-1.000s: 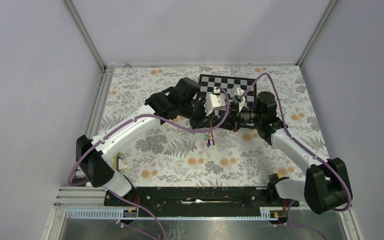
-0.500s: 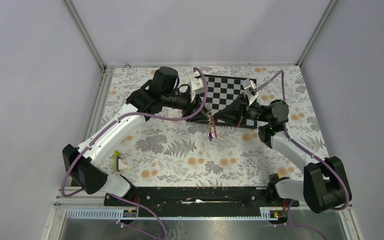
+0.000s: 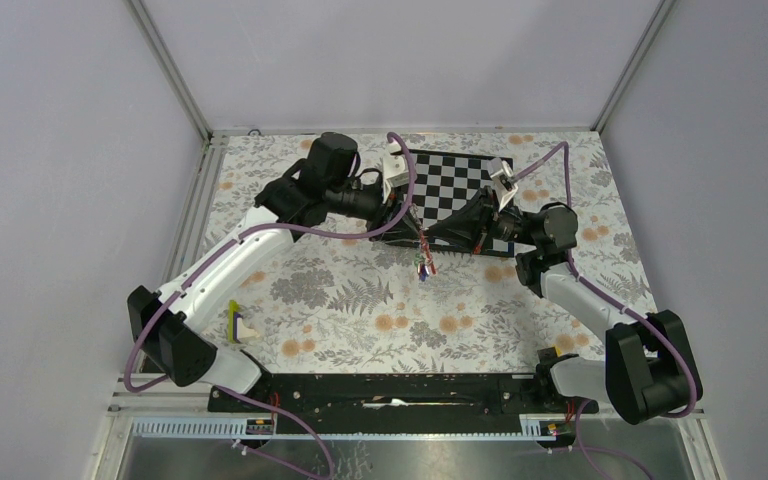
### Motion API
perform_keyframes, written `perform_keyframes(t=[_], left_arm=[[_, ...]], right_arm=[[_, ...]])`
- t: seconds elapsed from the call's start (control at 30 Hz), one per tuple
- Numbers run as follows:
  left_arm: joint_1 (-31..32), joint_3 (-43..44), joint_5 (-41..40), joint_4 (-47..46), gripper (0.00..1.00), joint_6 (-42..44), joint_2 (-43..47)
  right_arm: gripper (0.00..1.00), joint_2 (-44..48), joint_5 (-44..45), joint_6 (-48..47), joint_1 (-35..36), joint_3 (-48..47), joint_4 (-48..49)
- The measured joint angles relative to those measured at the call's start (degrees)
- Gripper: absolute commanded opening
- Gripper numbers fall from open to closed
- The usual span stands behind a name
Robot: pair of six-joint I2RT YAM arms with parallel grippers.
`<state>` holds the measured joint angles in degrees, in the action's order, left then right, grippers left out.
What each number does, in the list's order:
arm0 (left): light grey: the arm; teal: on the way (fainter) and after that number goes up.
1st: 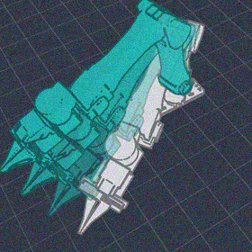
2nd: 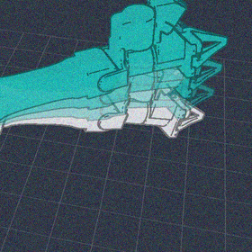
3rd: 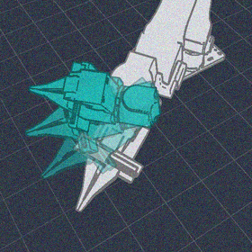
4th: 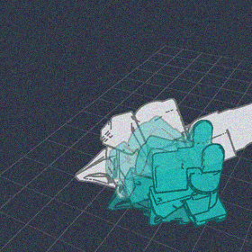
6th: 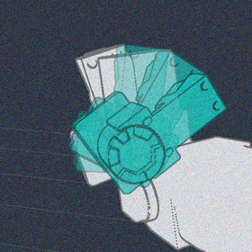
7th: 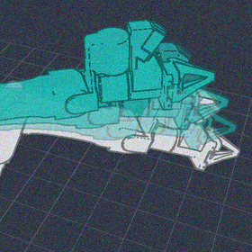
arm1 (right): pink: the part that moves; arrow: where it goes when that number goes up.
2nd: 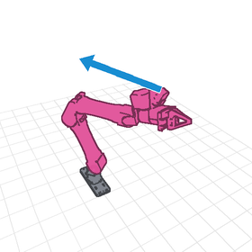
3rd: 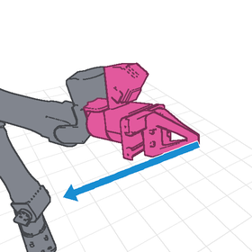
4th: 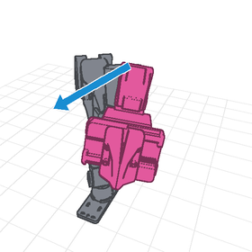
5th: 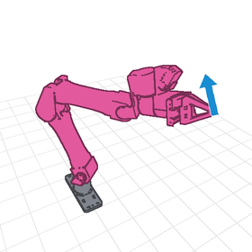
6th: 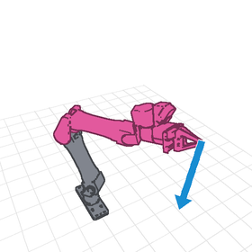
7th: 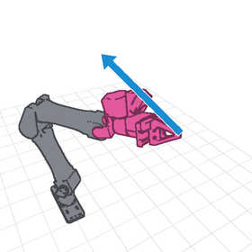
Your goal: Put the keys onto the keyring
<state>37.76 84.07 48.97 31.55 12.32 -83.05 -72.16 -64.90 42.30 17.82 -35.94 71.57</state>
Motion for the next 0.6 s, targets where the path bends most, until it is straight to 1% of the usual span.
perform_keyframes(t=[0.3,0.4,0.6], left_arm=[[0.00,0.02,1.70,-0.04,0.07,-0.83,-2.01],[0.00,0.15,1.90,0.00,0.00,-0.90,-2.38],[-0.02,0.17,2.01,0.46,0.00,-1.22,-3.08]], right_arm=[[0.00,0.00,0.76,-0.20,0.00,0.35,-0.07],[0.00,0.00,0.90,-1.11,-0.11,0.66,-0.33],[0.01,0.28,0.98,-5.53,-0.26,0.81,-3.58]])
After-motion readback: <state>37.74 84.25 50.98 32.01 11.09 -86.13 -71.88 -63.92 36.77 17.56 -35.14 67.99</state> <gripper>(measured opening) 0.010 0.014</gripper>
